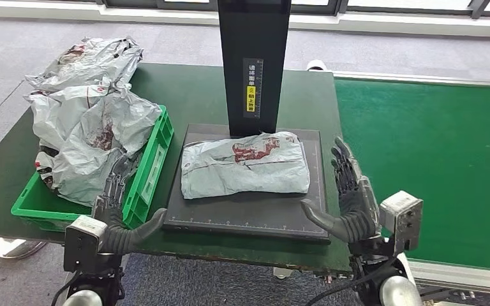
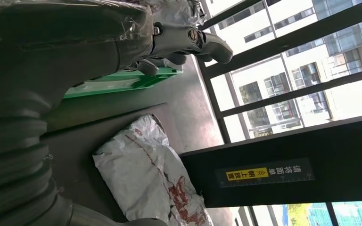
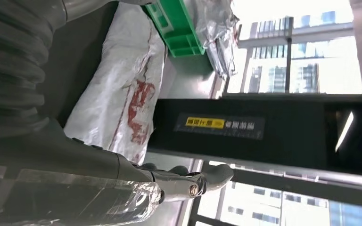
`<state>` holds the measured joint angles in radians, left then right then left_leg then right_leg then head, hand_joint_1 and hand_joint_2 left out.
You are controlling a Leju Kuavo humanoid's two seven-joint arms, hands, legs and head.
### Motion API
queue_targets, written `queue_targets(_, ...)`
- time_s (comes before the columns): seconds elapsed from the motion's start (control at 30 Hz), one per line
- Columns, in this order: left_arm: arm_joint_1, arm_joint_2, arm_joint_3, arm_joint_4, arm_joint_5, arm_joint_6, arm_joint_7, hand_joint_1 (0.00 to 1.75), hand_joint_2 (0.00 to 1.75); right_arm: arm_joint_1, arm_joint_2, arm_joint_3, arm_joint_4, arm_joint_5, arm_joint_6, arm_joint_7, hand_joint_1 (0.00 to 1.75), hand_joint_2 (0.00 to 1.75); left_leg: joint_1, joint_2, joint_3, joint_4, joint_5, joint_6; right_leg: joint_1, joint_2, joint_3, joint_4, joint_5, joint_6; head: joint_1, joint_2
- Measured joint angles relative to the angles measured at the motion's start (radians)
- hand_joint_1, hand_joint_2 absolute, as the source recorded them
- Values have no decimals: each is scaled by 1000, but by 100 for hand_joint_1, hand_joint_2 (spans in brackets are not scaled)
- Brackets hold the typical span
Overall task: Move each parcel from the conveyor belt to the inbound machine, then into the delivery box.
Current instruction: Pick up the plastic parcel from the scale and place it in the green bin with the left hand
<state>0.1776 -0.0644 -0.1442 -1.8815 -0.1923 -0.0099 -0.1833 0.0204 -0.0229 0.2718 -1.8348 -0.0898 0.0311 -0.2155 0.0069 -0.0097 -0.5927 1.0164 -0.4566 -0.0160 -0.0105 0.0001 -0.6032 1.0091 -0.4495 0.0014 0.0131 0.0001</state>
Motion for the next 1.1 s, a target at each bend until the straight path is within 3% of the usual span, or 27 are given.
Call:
queue_targets(0.17,-18,-2,-8,18,-172,-27,34,0,175,90,0,-39,-54,36,-44,3,0,175,0,0,1,0,0,0,0,0,1,0,0,0,0,0)
queue_targets(0.37,-61,3,-35,58,-343,-29,69,0,175,131,0,-58,-76,58,-50,3,0,175,0,3,2,0,0,0,0,3,1,0,1,0,0,0)
queue_targets(0.6,-253,34,-122,261,-657,-42,140,0,175,110,9,-59,-67,51,18,3,0,175,0,3,2,0,3,0,0,2,1,0,3,-1,0,0)
queue_targets(0.73,-349,38,-156,377,-697,-42,146,0,175,98,16,-59,-60,51,26,3,0,175,0,3,2,0,4,0,0,3,1,0,5,-1,0,0)
queue_targets(0.93,-392,43,-179,443,-716,-41,154,0,175,96,18,-59,-57,51,30,3,0,175,0,3,1,0,4,0,0,3,1,0,5,-1,0,0)
queue_targets(1.1,-483,45,-217,556,-792,-53,179,0,175,83,24,-59,-49,52,46,10,0,175,0,3,1,0,4,0,0,2,0,0,5,-1,0,0)
